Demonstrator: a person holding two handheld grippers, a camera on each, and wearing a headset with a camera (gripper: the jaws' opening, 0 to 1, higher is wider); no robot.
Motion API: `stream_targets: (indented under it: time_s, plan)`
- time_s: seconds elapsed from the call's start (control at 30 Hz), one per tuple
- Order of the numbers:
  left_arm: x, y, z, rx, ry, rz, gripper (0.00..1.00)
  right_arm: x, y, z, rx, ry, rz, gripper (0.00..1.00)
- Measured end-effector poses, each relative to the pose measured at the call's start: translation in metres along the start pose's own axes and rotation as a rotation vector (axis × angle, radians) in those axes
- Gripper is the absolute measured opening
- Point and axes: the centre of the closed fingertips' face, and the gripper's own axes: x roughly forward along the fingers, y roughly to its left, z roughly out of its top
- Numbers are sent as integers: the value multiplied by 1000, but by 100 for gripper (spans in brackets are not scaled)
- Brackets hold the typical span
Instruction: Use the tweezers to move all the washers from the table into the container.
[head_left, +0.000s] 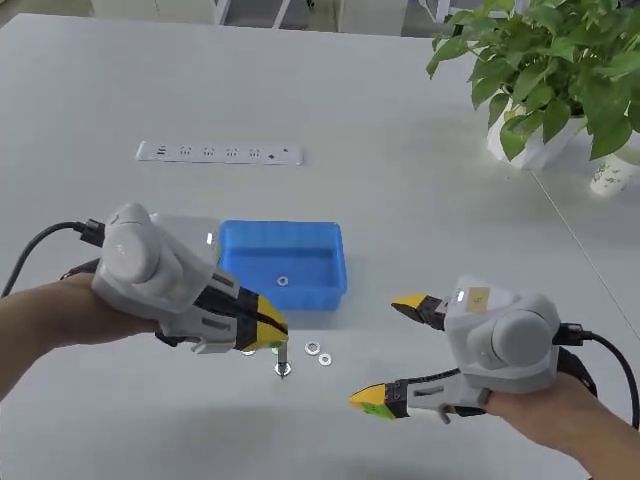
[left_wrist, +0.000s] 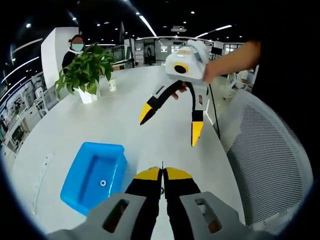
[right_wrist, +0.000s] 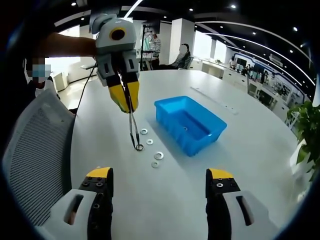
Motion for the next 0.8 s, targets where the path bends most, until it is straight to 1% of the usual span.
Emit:
stream_targets:
  time_s: [0.2,0.3,0.4,0.8]
  plan:
    - [-1,0,-1,1,2,-3,5,3,1,0,-5,0,12,74]
    - [-1,0,-1,1,3,-10,5,5,3,3,-31,-13,22,72]
    - [-2,-1,-1,1,5,-19,5,7,5,7,-35,-29,32,69]
    - [-1,-4,-1,-12,0,-38,5,28,17,20,-77,-53,102,60]
